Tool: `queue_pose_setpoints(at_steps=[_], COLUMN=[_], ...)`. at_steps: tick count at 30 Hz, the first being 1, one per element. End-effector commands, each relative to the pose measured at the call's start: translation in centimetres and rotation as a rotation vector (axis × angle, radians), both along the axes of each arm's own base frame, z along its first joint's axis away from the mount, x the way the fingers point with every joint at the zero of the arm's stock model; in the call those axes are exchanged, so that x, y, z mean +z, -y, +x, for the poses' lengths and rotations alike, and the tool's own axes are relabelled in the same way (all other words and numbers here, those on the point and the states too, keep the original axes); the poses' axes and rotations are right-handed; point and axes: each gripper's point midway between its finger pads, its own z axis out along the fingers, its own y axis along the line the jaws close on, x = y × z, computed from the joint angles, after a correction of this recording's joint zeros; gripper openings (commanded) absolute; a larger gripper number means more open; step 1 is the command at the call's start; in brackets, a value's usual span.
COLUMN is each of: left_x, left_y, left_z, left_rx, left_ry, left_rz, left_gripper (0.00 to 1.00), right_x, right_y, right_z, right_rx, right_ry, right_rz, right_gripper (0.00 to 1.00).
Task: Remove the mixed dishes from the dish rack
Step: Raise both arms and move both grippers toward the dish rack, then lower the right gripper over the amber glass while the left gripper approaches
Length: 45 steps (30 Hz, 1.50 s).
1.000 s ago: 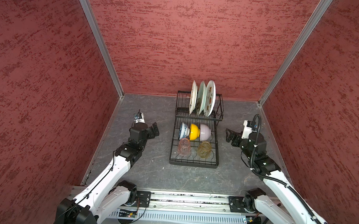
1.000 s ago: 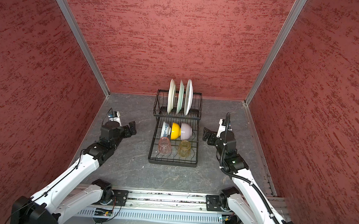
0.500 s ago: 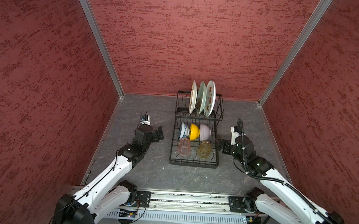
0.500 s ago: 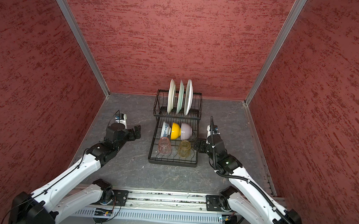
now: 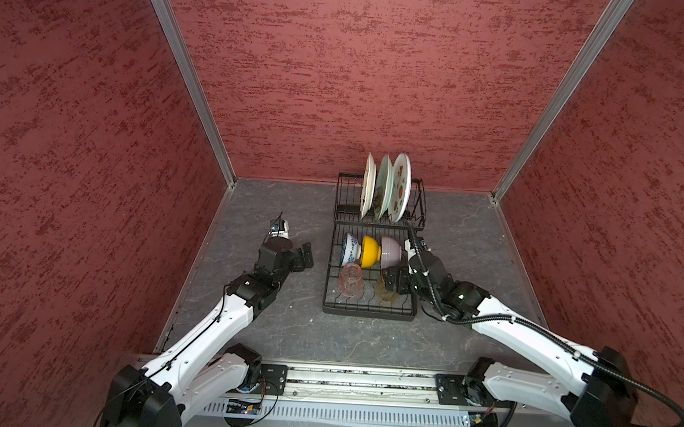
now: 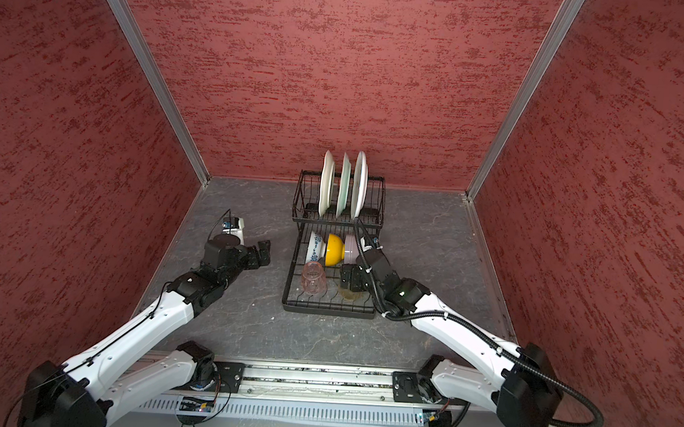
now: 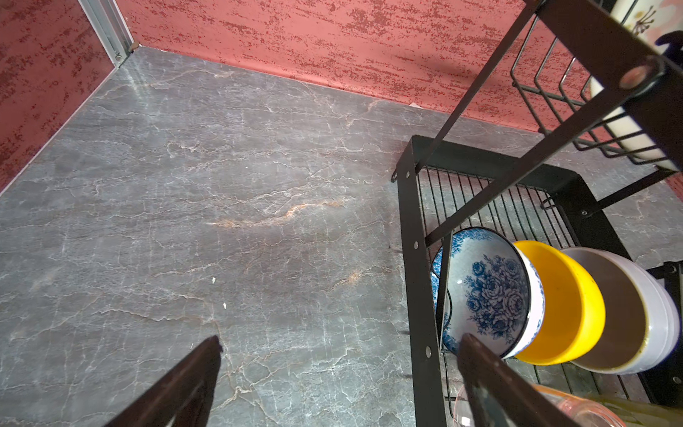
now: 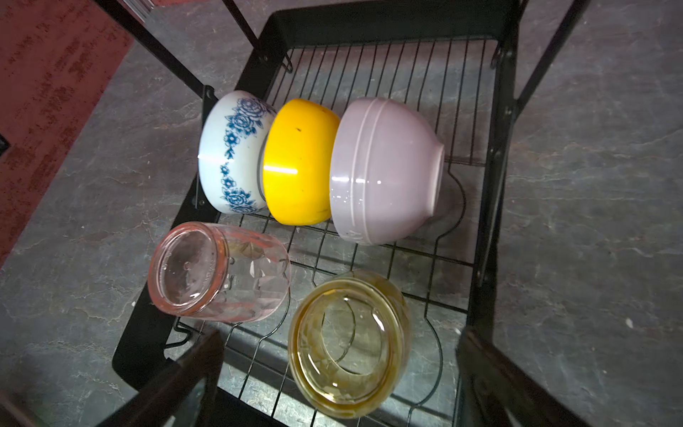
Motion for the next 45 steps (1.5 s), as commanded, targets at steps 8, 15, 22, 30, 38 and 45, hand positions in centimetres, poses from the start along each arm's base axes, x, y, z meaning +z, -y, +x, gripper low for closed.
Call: queue_pose_setpoints(at_steps=[8,15,22,30,38,45], left_x=[-0.1,-0.6,-0.8,-1.0,-1.0,-1.1], left_y=[0.7,1.0,1.2,0.9,1.0,1.1], left_z=[-0.4,-0.7,-0.7,-0.7,-0.7,-0.5], left_rx=[-0.031,-0.044,-0.048,-0.039,-0.040,-0.038], left_ry=[-0.015,-0.019,-0.040,-0.042,-0.043,-0.041], left_rz=[-0.033,-0.060,-0.057,-0.052,-0.060,-0.061], left_gripper=[0.99,1.00,0.99,1.00,0.99,1.00], right_x=[-1.0,-1.7,-2.7,-3.8,-4.8,-4.9], right_y=[0.3,0.0,0.0,-0.8,-0.9,-2.1], right_z=[0.1,0.0,-0.1,0.4,0.5,0.5], right_rx=[-0.075,-0.082,-0.096,-0.104,-0.130,-0.115], right_ry=[-0.049,-0.041,-0.075,-0.102,-0.138,-0.134], right_rz=[-0.052,-0.031,-0.057,-0.082,-0.101,-0.006], right_gripper=[0.99,0.99,0.99,0.99,0.94,0.91])
